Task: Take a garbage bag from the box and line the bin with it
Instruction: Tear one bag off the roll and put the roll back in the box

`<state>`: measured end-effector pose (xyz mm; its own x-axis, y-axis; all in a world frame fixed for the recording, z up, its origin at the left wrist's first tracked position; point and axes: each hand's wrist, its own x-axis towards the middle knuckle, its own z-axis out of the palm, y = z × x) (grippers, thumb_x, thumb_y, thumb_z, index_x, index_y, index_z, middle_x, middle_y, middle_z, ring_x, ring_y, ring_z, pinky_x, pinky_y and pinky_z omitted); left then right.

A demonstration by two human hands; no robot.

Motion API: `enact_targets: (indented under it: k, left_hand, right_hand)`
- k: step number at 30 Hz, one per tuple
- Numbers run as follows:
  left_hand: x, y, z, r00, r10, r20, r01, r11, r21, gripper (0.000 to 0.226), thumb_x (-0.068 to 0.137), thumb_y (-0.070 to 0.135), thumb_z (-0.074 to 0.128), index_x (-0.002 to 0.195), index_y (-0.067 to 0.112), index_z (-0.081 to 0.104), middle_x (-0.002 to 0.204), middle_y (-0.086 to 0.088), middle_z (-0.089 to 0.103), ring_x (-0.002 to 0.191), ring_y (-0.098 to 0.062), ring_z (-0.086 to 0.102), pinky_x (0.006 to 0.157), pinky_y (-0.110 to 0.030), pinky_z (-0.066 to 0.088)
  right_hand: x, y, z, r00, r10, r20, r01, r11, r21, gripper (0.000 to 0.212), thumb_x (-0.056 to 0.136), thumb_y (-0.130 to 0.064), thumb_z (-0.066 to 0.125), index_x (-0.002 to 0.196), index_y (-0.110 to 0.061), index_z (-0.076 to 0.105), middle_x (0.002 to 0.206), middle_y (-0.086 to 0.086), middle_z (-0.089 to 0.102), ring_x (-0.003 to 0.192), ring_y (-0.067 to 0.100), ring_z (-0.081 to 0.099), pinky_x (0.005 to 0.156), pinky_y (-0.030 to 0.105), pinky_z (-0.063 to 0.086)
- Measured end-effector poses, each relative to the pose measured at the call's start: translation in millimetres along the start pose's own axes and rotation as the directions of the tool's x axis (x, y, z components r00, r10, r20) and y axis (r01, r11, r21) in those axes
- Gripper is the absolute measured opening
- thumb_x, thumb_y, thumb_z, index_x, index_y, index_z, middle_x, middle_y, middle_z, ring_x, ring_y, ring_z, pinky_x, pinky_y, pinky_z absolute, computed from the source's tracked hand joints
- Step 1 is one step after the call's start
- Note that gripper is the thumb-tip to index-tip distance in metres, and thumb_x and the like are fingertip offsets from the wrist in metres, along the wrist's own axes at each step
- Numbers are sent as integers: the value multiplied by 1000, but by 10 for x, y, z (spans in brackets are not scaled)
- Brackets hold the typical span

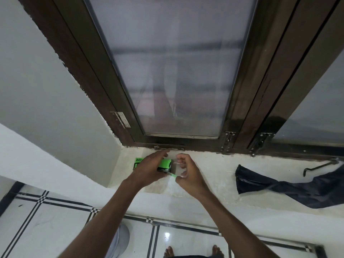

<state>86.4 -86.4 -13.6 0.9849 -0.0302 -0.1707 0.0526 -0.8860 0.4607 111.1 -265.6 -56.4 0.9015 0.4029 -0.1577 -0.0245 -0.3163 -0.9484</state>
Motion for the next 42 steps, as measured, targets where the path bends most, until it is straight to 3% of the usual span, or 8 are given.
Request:
enact_targets:
  k: [5, 10, 13, 18, 23, 27, 31, 42]
  left_hand:
    - [56, -33, 7, 995, 63, 72, -68, 995, 75, 61, 77, 21, 80, 133, 27, 58, 133, 2, 60, 120, -21, 54, 99, -35, 46]
    - [63, -8, 14, 989, 115, 94, -124, 987, 98, 51, 77, 20, 77, 121, 39, 59, 121, 8, 63, 110, -17, 54, 92, -38, 48]
    - [61, 13, 24, 984, 150, 93, -163, 974, 159, 44, 79, 23, 76, 116, 38, 57, 117, 7, 63, 107, -19, 55, 90, -40, 49]
    - [55, -1, 39, 980, 179, 86, -193, 963, 189, 38, 80, 25, 72, 112, 36, 54, 114, 8, 62, 104, -19, 54, 86, -39, 49]
    - [13, 28, 67, 986, 166, 19, -167, 976, 139, 49, 82, 25, 74, 124, 32, 50, 116, 3, 66, 105, -24, 59, 84, -36, 48]
    - [-16, 47, 67, 995, 97, -6, -96, 994, 46, 74, 80, 25, 78, 141, 32, 36, 124, 2, 67, 110, -24, 61, 87, -34, 50]
    - [-32, 30, 80, 998, 65, 1, -65, 998, 0, 86, 79, 25, 81, 147, 33, 28, 129, 7, 65, 113, -20, 61, 91, -32, 50]
    - [-45, -40, 125, 999, 52, -10, -53, 997, -65, 90, 79, 22, 80, 146, 40, 23, 130, 12, 62, 116, -16, 58, 96, -35, 51]
  right_hand:
    - [-23, 105, -84, 992, -123, 33, 126, 921, -368, 76, 80, -18, 75, 145, -29, 38, 140, -7, 43, 123, 13, 42, 101, 26, 43]
    - [110, 44, -58, 984, -145, -100, 81, 878, -471, 23, 85, -27, 71, 107, -24, 67, 108, -8, 63, 105, 15, 51, 80, 23, 43]
    - [117, 17, -31, 984, -130, -119, 55, 866, -497, 17, 85, -29, 71, 100, -24, 68, 103, -8, 63, 99, 14, 52, 78, 24, 46]
    - [141, 18, -97, 998, -34, -54, 11, 926, -377, 15, 82, -13, 72, 95, -19, 70, 92, -10, 61, 78, 8, 55, 69, 15, 48]
    - [140, 19, -224, 980, 200, -13, -193, 961, 197, 33, 79, 3, 69, 106, -18, 69, 103, 4, 66, 85, 19, 67, 67, 25, 56]
    - [97, -46, -165, 979, 181, 95, -204, 899, 387, 15, 92, -5, 63, 105, -8, 69, 93, 9, 69, 80, 22, 68, 78, 36, 57]
    - [126, -81, -62, 980, 194, 45, -198, 930, 310, 14, 88, 0, 63, 99, -9, 68, 97, 10, 67, 81, 23, 70, 68, 26, 58]
    - [262, -131, -52, 943, 334, -15, -324, 925, 197, 16, 74, -10, 66, 88, -2, 65, 76, 5, 68, 61, 13, 68, 79, 38, 62]
